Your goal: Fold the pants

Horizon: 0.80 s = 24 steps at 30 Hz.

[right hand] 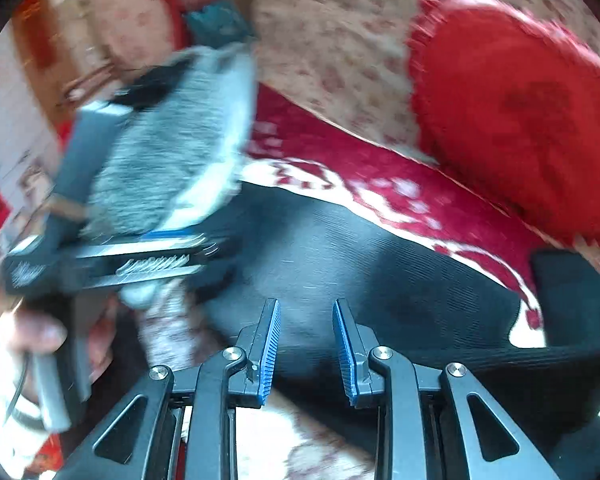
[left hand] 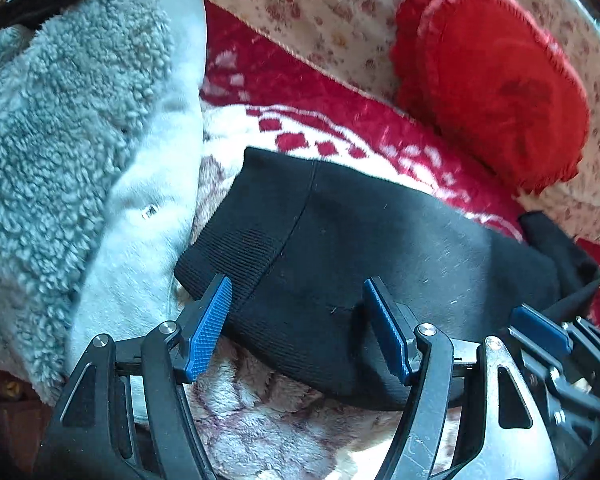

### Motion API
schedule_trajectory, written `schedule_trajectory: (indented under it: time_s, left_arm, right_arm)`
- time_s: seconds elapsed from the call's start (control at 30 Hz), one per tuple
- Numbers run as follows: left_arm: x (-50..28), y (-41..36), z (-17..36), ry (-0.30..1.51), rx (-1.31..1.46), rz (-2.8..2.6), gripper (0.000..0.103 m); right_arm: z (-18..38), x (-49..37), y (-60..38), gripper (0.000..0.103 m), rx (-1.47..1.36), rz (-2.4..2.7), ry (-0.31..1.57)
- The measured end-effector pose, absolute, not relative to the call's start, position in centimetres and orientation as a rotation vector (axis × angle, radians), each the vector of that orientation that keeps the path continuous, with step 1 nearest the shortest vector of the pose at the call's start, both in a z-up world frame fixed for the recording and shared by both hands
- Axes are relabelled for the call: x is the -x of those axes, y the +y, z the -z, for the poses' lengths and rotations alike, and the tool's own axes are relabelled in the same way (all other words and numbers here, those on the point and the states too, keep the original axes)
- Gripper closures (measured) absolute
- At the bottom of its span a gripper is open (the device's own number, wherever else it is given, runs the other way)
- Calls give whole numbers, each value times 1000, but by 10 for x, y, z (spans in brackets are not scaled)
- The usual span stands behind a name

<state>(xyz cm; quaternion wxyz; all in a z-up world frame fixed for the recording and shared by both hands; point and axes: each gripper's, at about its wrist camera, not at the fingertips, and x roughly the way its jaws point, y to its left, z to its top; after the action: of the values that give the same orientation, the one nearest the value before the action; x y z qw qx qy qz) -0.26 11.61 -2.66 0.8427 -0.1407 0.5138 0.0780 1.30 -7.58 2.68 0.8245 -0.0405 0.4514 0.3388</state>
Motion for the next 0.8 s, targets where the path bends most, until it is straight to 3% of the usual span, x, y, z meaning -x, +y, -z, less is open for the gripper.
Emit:
schedule_trajectory:
  time_s: [0.13,0.37,0.6,0.8]
  left_arm:
    - [3,109,31,1079,244,-183,35]
    - [-6,100,7,1028,274,-164,35]
    - [-25,70,1,1039,263,-106,35]
    - [-34,37,4,1057,252,-28,35]
  right_arm:
    - [10,-26,-81,77,81,-682,1067]
    - [-37,-66,-97,77,34,-590,957]
    - [-42,-138,-128,77,-41,-457,996]
    - [-49,-134,-189,75,-47,-365,1012]
